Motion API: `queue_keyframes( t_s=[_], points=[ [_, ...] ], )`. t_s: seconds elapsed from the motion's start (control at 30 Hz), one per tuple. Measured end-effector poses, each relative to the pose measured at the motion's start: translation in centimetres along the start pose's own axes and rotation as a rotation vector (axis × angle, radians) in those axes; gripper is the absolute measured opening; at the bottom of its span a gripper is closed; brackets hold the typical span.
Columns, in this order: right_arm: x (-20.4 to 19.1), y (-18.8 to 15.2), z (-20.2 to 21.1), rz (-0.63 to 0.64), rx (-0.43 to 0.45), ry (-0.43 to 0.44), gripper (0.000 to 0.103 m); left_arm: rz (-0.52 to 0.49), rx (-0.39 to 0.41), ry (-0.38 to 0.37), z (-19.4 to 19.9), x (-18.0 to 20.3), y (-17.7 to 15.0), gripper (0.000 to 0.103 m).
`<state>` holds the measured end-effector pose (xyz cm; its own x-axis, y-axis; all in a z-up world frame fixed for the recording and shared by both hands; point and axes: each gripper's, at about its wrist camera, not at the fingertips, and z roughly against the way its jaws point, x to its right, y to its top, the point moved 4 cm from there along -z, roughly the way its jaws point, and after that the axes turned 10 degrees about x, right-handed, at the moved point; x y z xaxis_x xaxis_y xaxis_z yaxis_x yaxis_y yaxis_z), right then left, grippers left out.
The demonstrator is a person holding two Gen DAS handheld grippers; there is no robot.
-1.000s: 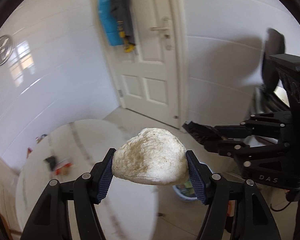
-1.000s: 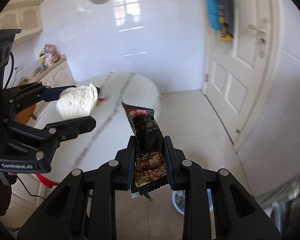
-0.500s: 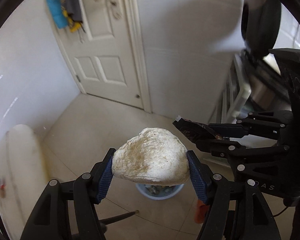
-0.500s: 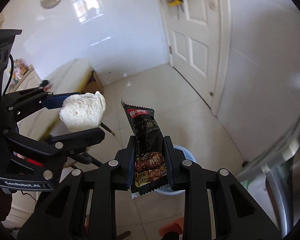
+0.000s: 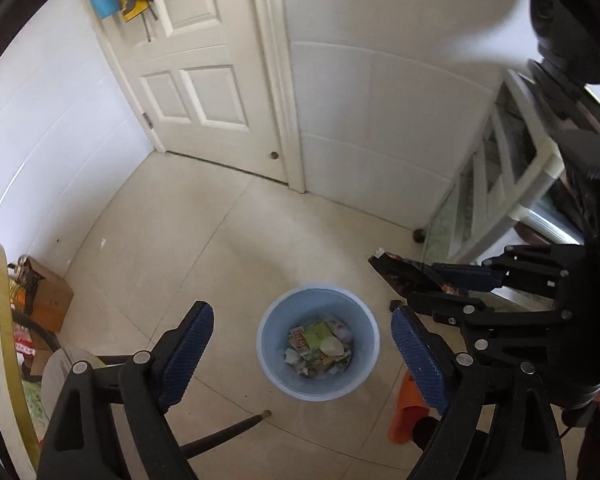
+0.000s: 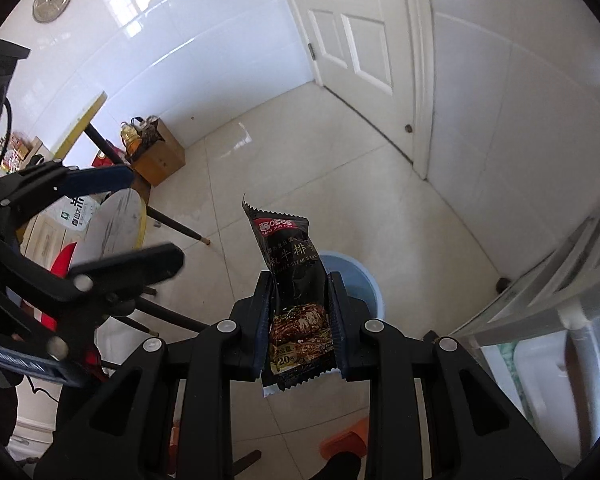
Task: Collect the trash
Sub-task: 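Carry both items over the blue bucket and open both grippers, then move both open tools back over the table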
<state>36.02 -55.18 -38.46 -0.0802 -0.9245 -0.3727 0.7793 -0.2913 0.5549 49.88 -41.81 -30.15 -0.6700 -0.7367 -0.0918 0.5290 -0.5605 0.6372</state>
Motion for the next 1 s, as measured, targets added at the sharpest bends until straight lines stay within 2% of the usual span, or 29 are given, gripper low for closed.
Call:
queue_keyframes(
  t_s=[0.1, 0.23, 0.27, 0.37, 0.53, 0.7, 0.8, 1.0],
  points=[
    [-0.3, 0.1, -0.8, 0.000, 0.000, 0.018, 0.026, 0.013, 0.008, 0.027, -0.2, -0.1, 0.3, 0.088],
    [-1.4, 0.3, -1.2, 0.001, -0.012, 0.016, 0.042, 0.035, 0.034, 0.051, 1.1, -0.6, 0.7, 0.088],
    [-1.7, 0.4, -0.9, 0.008, -0.006, 0.011, 0.046, 0.039, 0.042, 0.052, 1.9, -0.1, 0.4, 0.088],
    [-2.7, 1.1, 0.5, 0.022, 0.015, -0.001, 0.047, 0.045, 0.079, 0.051, 4.8, -0.1, 0.1, 0.089],
    [-5.9, 2.6, 4.3, 0.072, 0.073, -0.026, 0.051, 0.055, 0.163, 0.057, 12.2, -1.1, -1.6, 0.093],
    [-12.2, 4.4, 9.0, 0.173, 0.141, -0.025, 0.057, 0.064, 0.256, 0.086, 19.8, -2.8, -3.6, 0.097],
    [-16.9, 5.3, 11.3, 0.232, 0.183, -0.007, 0.060, 0.077, 0.309, 0.128, 25.1, -5.0, -5.8, 0.101],
    [-26.5, 6.2, 14.0, 0.357, 0.237, 0.038, 0.063, 0.118, 0.380, 0.243, 34.0, -9.8, -11.2, 0.102]
  ],
)
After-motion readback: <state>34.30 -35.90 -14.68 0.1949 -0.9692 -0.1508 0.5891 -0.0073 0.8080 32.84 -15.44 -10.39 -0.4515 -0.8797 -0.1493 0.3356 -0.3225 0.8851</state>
